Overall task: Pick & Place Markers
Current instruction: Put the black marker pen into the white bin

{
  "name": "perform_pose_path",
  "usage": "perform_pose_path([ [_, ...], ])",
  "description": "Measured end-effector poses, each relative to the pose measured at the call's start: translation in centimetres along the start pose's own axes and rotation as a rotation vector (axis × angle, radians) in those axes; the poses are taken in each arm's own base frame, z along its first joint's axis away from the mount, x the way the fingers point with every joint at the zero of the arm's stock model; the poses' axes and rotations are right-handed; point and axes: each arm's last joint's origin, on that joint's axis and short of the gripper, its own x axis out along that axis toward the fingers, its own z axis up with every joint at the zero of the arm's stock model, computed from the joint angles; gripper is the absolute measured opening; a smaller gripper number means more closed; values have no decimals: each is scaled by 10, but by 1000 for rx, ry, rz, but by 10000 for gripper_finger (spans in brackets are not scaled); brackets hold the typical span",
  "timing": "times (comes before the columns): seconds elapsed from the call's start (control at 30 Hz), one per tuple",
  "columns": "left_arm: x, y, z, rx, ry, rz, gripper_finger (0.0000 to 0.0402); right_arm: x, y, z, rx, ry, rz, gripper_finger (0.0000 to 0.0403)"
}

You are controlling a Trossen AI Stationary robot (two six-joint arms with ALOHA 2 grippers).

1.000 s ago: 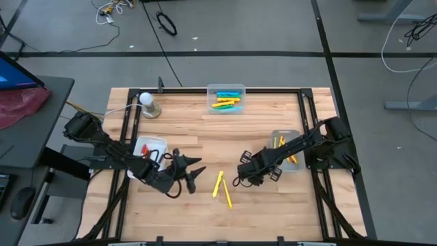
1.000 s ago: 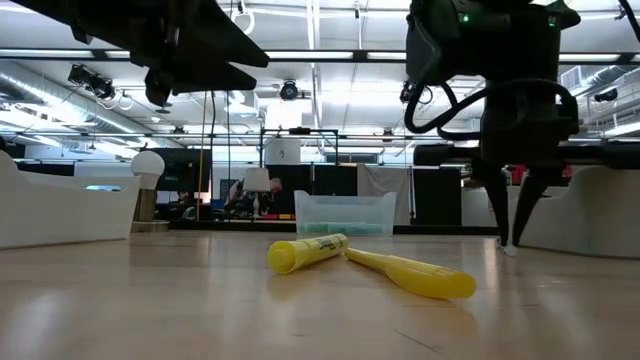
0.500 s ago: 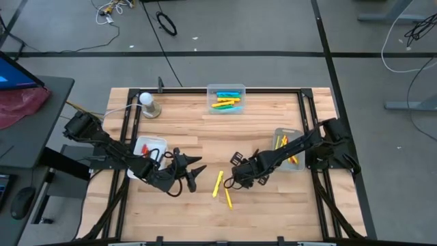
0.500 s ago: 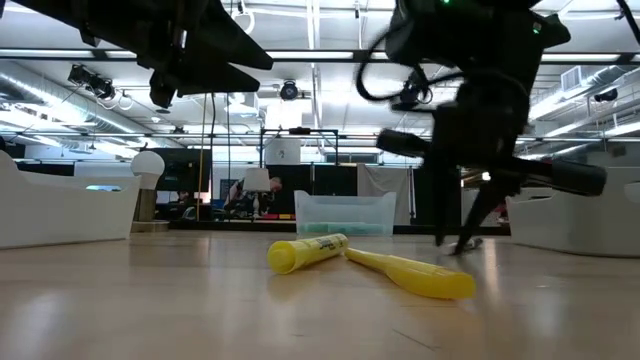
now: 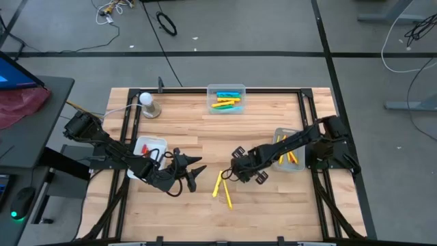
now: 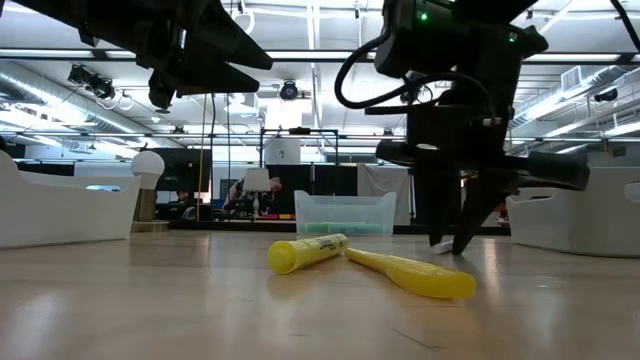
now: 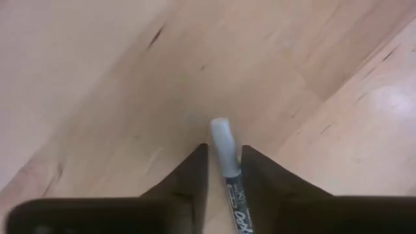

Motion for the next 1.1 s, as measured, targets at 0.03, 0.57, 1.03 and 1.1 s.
perform_pose_path([
  [0.03,0,0,0,0,1,-2,193,1,-1,-2,6,-1,6,82],
  [0.57,20,10,-16,-113,92,21,193,-11,47,41,-350,-2,-401,9],
  [1.03,61,6,-5,-253,41,-400,193,-50,123,87,-703,4,-899,1],
  [1.1,67,10,-8,-255,69,-416,193,-51,124,87,-650,7,-922,0],
])
